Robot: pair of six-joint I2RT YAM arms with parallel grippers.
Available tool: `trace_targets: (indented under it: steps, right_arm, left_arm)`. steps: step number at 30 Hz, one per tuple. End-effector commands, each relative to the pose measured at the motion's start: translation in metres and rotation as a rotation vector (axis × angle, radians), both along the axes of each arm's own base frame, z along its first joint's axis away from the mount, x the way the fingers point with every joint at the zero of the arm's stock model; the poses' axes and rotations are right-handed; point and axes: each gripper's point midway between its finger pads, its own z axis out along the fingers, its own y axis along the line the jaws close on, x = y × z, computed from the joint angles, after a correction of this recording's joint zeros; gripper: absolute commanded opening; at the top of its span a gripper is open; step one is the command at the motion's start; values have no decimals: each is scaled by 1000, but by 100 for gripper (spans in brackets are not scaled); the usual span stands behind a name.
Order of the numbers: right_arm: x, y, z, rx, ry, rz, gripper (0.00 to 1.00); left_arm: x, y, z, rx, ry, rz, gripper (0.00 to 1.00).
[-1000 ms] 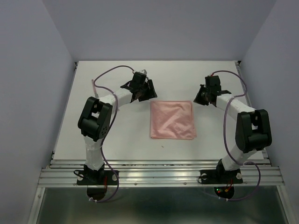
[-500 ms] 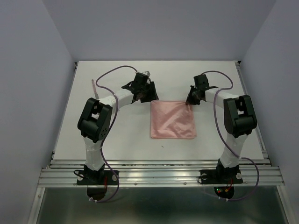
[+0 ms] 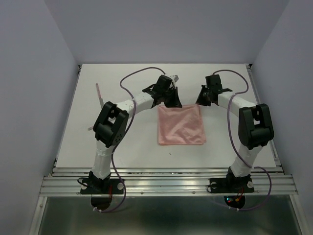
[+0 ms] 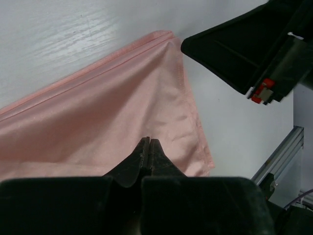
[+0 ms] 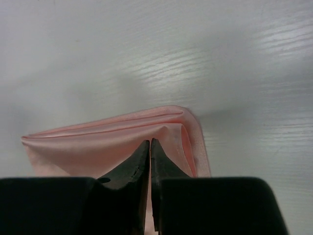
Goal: Fold the napkin into a case and place the utensils inside
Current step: Pick up the lower triangle-folded napkin from the center of the board.
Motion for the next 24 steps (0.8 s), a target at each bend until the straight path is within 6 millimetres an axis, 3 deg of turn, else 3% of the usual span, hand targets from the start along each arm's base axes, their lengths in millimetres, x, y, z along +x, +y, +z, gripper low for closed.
trace_targets:
  steps: [1, 3, 6, 9, 16, 24]
  right_arm:
    - [6, -13, 27, -49, -78, -27, 24]
    - [5, -15, 28, -83, -58, 0, 35]
    - [3, -20, 15, -137, -1, 29, 51]
    - [0, -23, 5, -164, 19, 56, 57]
    - [4, -17, -8, -168, 26, 120, 60]
    - [10, -26, -19, -241, -1, 160, 60]
  left_arm:
    - [10, -22, 1, -73, 22, -44, 0]
    - [9, -28, -5, -87, 40, -57, 0]
    - [13, -33, -22, -90, 64, -52, 0]
    - [18, -34, -27, -80, 60, -39, 0]
    - [23, -39, -34, -85, 71, -41, 0]
    - [22, -40, -24, -89, 59, -60, 0]
